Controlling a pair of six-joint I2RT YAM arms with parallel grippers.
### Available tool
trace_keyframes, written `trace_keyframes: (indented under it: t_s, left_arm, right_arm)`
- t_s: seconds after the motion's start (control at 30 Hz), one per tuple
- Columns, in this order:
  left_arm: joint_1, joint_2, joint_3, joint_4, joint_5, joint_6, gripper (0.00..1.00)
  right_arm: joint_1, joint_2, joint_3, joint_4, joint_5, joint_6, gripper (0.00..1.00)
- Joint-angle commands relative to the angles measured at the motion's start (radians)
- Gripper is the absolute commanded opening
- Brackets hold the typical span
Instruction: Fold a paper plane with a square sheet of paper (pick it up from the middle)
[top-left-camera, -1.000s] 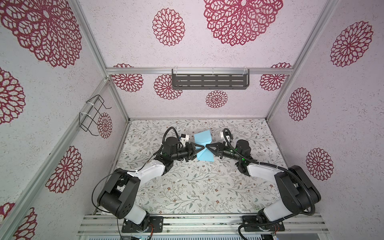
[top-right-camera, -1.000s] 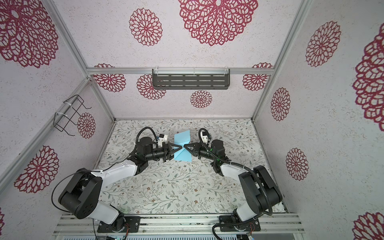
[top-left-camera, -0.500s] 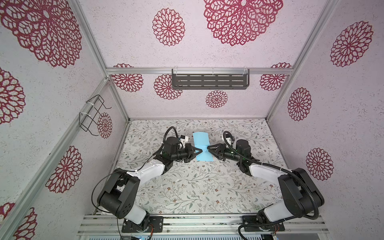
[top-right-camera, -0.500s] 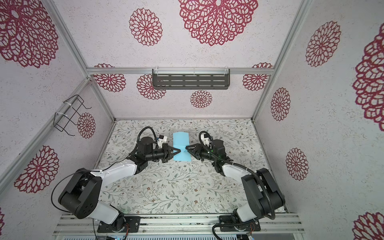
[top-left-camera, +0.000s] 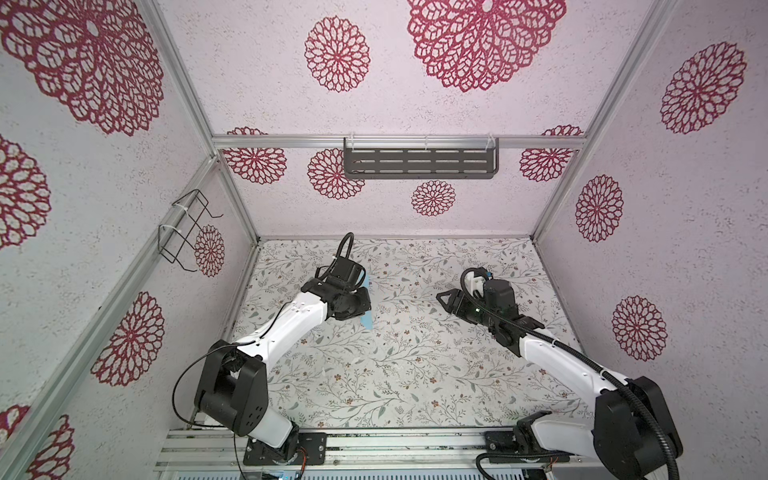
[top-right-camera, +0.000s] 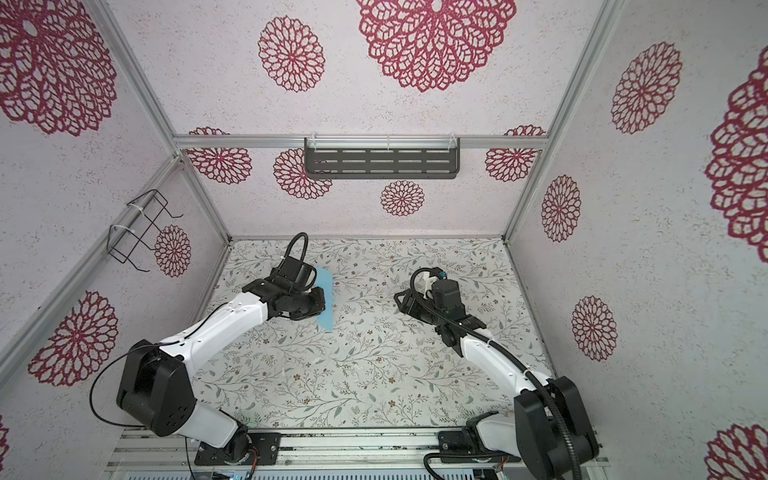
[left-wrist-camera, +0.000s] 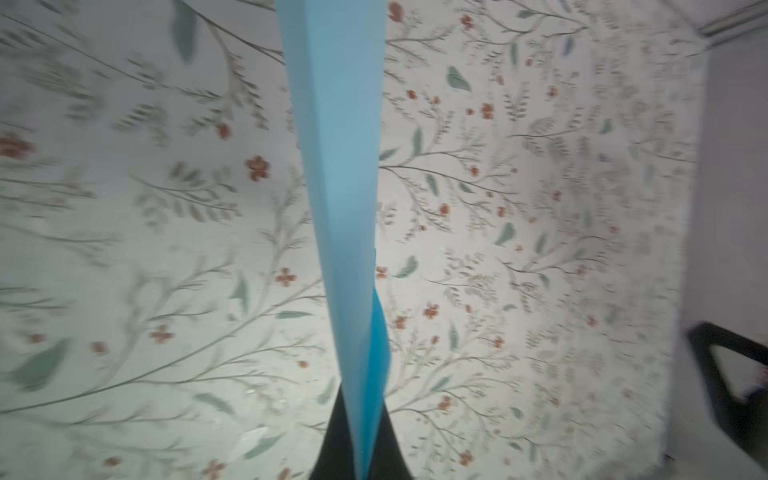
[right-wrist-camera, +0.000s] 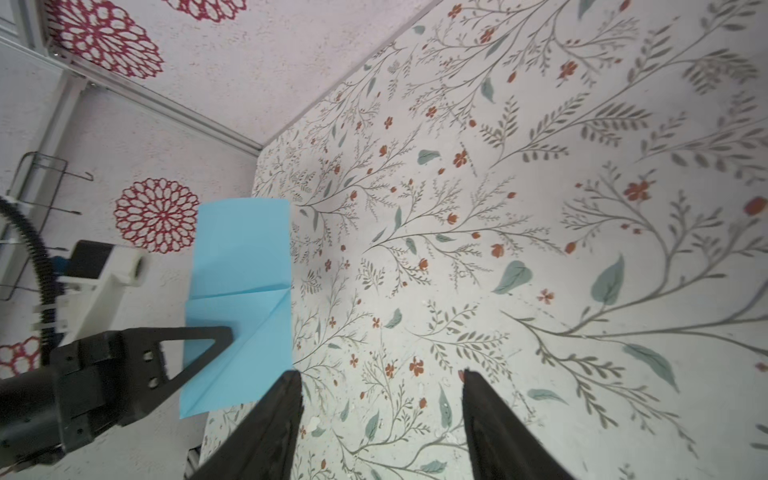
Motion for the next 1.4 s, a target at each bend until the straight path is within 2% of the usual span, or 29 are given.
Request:
trace_keyframes:
  t_s: [0.0, 0.07, 0.17, 0.23, 0.4, 0.5, 0.6, 0.8, 0.97, 1.1, 1.23, 1.37]
  left_arm:
    - [-0.028, 0.081, 0.091, -0.304, -0.345, 0.114, 0.03]
    - [-0.062, 0.157, 0.169, -0.411, -0.479, 0.108, 0.03]
    - [-0.119, 0.26, 0.254, -0.492, -0.559, 0.089, 0.02]
    - [-0.145, 0.315, 0.282, -0.476, -0.535, 0.086, 0.03]
    - [-0.201, 0.466, 0.355, -0.382, -0.379, 0.077, 0.1]
    - [-0.226, 0.539, 0.413, -0.362, -0.33, 0.069, 0.19]
    - [-0.238, 0.564, 0.436, -0.326, -0.26, 0.076, 0.32]
    - [-0.217, 0.497, 0.365, -0.209, -0.081, 0.083, 0.49]
    - [-0.147, 0.338, 0.236, -0.05, 0.112, 0.066, 0.62]
    - [-0.062, 0.2, 0.098, 0.095, 0.246, 0.019, 0.72]
    - [0.052, 0.066, -0.074, 0.211, 0.29, -0.036, 0.79]
    - [0.154, -0.038, -0.222, 0.284, 0.303, -0.06, 0.85]
  right_arm:
    - [-0.004, -0.039, 0.006, -0.043, 0.081, -0.056, 0.66]
    - [-0.003, -0.042, -0.002, -0.038, 0.082, -0.055, 0.68]
    - [-0.004, -0.054, -0.026, -0.016, 0.086, -0.049, 0.72]
    - [-0.003, -0.065, -0.04, -0.004, 0.093, -0.055, 0.75]
    - [-0.003, -0.087, -0.068, 0.003, 0.125, -0.065, 0.8]
    - [-0.004, -0.094, -0.081, 0.0, 0.137, -0.063, 0.81]
    - [-0.003, -0.094, -0.086, -0.004, 0.144, -0.063, 0.81]
    - [-0.002, -0.072, -0.084, 0.011, 0.137, -0.058, 0.81]
    - [0.008, -0.023, -0.075, 0.048, 0.085, -0.059, 0.79]
    - [0.068, 0.042, -0.039, 0.06, 0.082, -0.064, 0.78]
    - [0.188, 0.173, 0.05, 0.06, 0.091, -0.086, 0.73]
    - [0.284, 0.335, 0.156, 0.082, 0.051, -0.082, 0.6]
